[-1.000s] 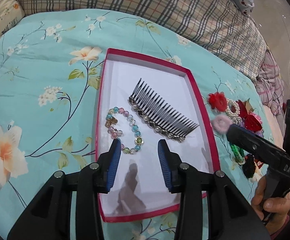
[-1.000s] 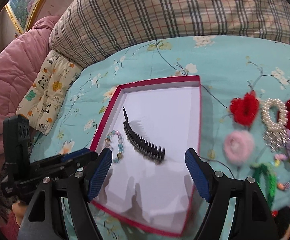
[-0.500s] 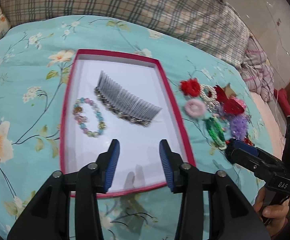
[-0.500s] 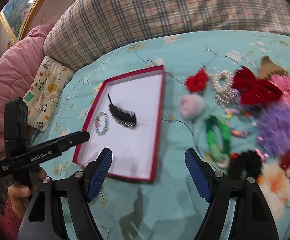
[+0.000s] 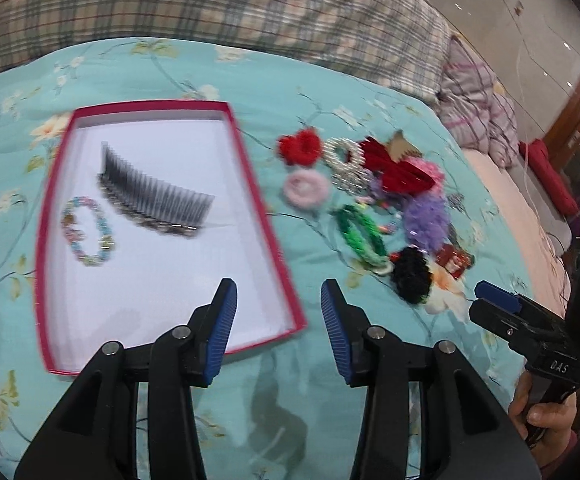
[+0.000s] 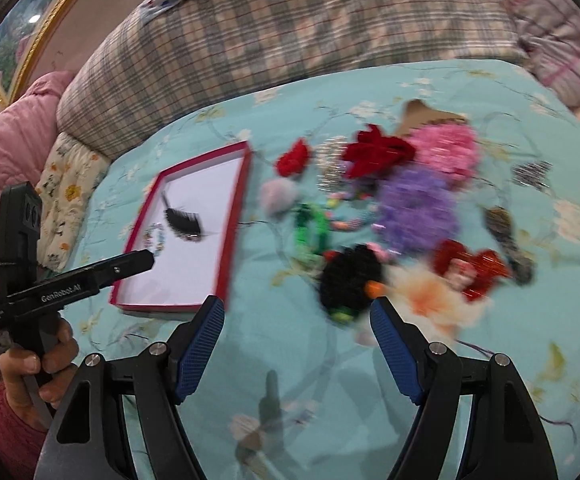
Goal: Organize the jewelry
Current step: 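Move both open grippers back toward the accessory pile, then grasp the black beaded scrunchie with the left gripper while the right gripper grasps the red bow clip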
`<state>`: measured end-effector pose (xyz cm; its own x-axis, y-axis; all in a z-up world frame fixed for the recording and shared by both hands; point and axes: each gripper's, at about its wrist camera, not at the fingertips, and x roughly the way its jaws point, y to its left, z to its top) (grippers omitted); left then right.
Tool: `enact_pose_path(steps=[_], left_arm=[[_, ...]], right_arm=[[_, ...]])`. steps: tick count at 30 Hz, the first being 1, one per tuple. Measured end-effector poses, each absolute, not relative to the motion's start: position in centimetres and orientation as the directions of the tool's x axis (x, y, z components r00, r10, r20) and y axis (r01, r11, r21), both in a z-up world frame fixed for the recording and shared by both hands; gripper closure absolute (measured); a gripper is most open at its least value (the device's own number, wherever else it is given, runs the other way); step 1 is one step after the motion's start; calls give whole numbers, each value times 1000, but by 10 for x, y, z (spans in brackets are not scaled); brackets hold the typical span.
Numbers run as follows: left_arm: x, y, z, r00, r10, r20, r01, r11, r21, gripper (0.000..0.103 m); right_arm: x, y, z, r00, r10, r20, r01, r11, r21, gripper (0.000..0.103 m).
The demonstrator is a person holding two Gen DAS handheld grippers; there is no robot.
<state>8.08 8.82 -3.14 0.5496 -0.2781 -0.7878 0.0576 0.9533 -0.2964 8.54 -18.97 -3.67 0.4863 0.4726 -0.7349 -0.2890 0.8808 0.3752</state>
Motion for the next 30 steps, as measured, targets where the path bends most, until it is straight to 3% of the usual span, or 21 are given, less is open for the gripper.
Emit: enact_pose_path(steps=[23, 30], left_arm=[[97, -27, -51, 424, -398, -814, 223, 916, -332, 58], [105, -40, -65, 377, -417, -827, 215, 908, -360, 58]], right_arm=[[97, -284, -61, 556, 348, -755, -91, 928, 361, 27], [125, -280, -72, 533, 371, -761, -125, 923, 363, 41]])
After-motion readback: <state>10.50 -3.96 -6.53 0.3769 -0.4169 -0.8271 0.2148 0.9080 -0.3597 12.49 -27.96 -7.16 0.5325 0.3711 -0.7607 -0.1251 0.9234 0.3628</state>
